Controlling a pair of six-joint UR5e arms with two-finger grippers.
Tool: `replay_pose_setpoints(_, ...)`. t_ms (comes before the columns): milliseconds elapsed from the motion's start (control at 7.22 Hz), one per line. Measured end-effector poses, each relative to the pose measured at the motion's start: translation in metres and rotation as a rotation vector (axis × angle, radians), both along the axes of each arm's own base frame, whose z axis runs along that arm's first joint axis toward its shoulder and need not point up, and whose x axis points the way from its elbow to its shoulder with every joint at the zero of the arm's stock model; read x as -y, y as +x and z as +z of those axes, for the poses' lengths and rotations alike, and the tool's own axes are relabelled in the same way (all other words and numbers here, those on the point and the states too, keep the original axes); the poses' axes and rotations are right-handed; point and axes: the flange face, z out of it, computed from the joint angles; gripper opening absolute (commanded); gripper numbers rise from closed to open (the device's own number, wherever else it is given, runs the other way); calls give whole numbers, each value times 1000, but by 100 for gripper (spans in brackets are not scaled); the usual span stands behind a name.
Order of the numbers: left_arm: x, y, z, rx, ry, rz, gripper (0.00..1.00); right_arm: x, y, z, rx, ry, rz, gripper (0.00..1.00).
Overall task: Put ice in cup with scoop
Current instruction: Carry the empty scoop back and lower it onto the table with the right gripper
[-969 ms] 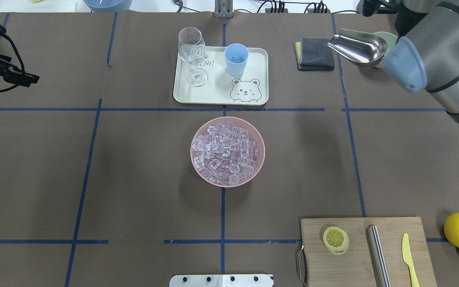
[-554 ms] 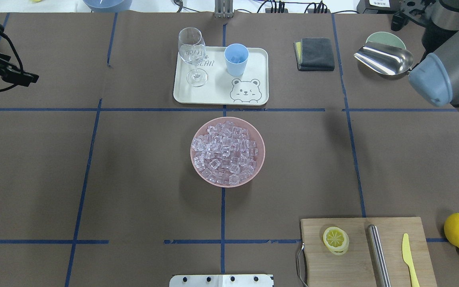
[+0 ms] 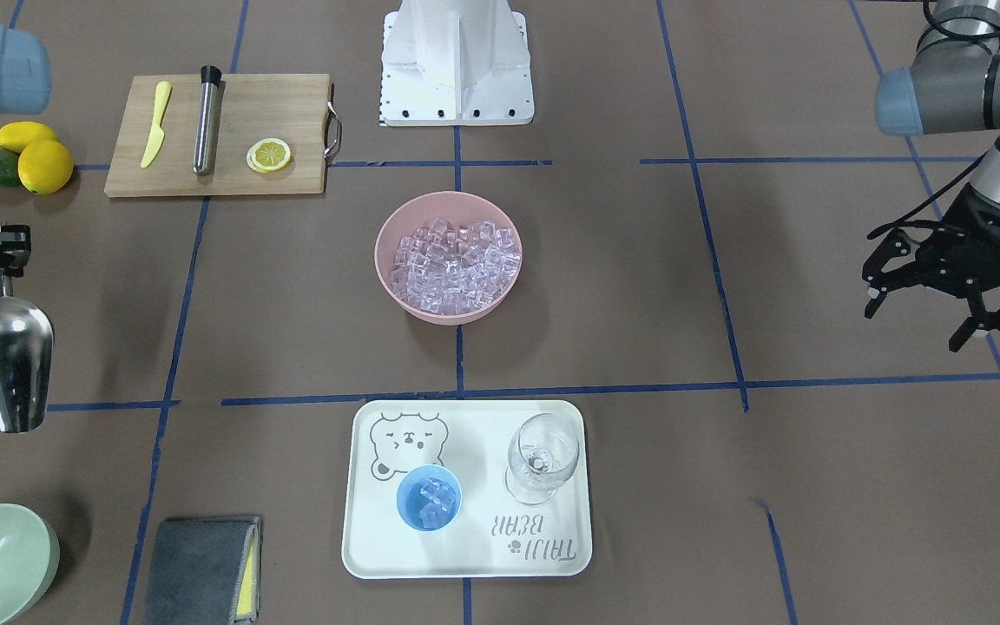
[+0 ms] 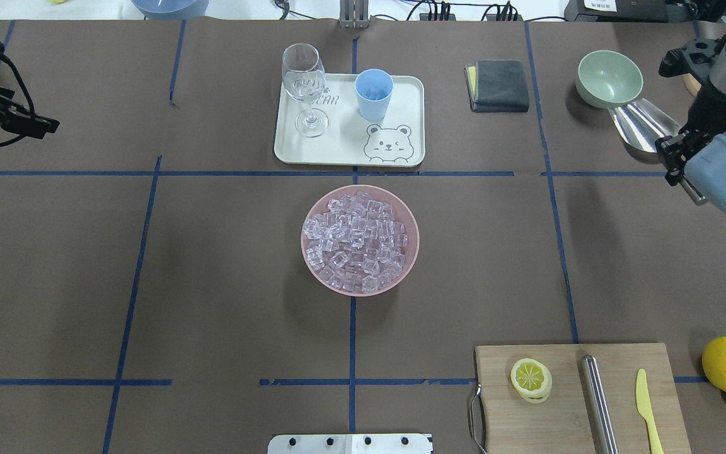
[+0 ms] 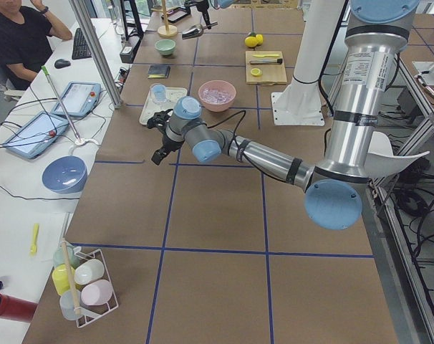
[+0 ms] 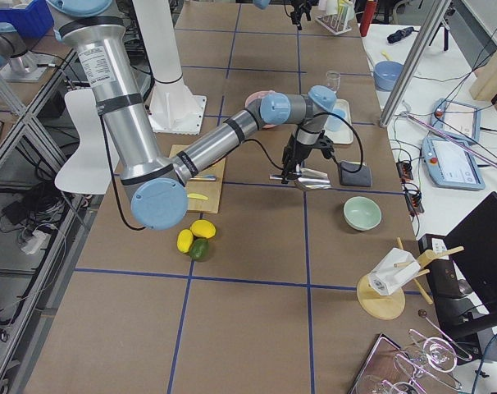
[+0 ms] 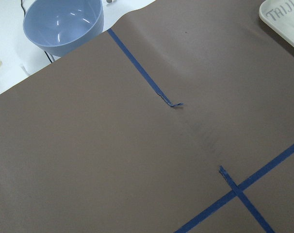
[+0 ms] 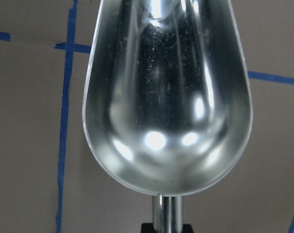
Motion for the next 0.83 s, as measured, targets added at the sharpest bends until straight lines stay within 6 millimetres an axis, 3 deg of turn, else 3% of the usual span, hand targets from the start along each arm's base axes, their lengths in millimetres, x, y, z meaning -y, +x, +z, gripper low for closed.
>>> replay_pose_setpoints(277,0,1,1,1,-1,1,100,-50,-1,13,7,-62,109,0)
replay_pose_setpoints(554,0,2,2,2,-4,2,100,-99,-31,47,25,-60,160,0)
replay_pose_setpoints(831,0,2,4,5,-7,2,100,-132,-54,81,43,-42,173,0)
